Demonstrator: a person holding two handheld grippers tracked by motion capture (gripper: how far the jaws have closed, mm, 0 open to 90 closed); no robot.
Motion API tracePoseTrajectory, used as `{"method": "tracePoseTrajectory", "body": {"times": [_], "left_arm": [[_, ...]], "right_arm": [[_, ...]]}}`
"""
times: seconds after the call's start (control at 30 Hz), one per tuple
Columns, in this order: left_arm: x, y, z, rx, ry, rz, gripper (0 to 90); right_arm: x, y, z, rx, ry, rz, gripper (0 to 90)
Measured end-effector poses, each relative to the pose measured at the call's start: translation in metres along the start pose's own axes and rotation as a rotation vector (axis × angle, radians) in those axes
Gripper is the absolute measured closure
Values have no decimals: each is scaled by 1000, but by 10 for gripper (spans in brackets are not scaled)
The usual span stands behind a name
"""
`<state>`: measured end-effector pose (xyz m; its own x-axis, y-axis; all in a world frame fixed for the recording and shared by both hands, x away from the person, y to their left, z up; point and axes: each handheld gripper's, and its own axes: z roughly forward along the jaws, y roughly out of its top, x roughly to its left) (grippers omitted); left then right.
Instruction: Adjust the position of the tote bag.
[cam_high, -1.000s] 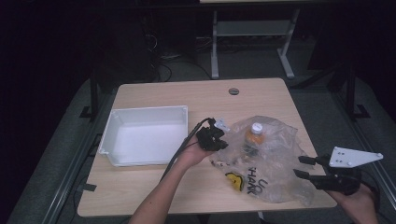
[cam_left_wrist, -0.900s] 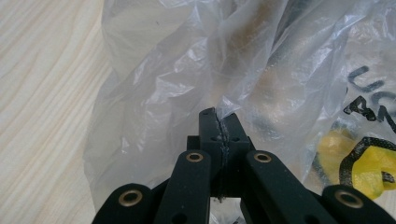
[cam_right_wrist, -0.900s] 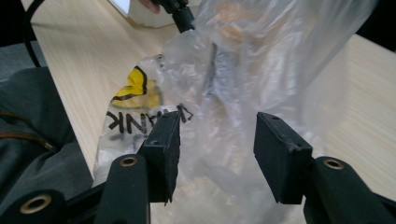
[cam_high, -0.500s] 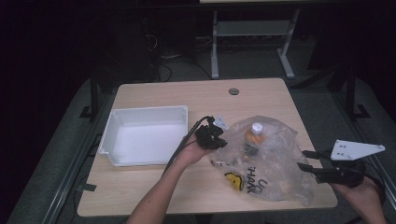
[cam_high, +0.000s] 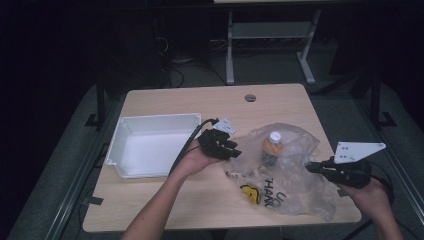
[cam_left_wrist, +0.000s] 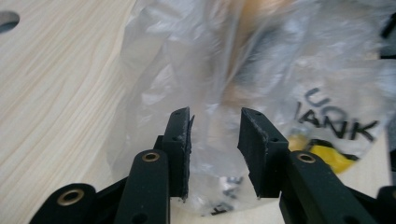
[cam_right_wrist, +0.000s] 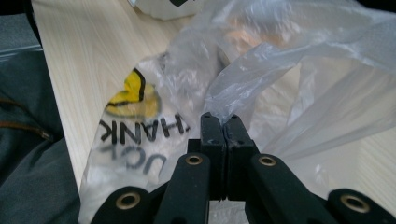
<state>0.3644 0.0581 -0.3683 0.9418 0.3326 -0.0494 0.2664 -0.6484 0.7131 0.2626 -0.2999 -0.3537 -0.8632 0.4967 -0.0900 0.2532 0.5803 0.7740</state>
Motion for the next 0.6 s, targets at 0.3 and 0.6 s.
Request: {"method": "tracePoseTrajectory", "body": {"times": [0.3,0.6], "left_arm": [[-18,10,-2,-35,-46,64,549],[-37,17,8,-57,-96,106,523]], "right_arm": [[2,20,12,8,21,-53,884],[5,42,26,11,46,-95,884]]}}
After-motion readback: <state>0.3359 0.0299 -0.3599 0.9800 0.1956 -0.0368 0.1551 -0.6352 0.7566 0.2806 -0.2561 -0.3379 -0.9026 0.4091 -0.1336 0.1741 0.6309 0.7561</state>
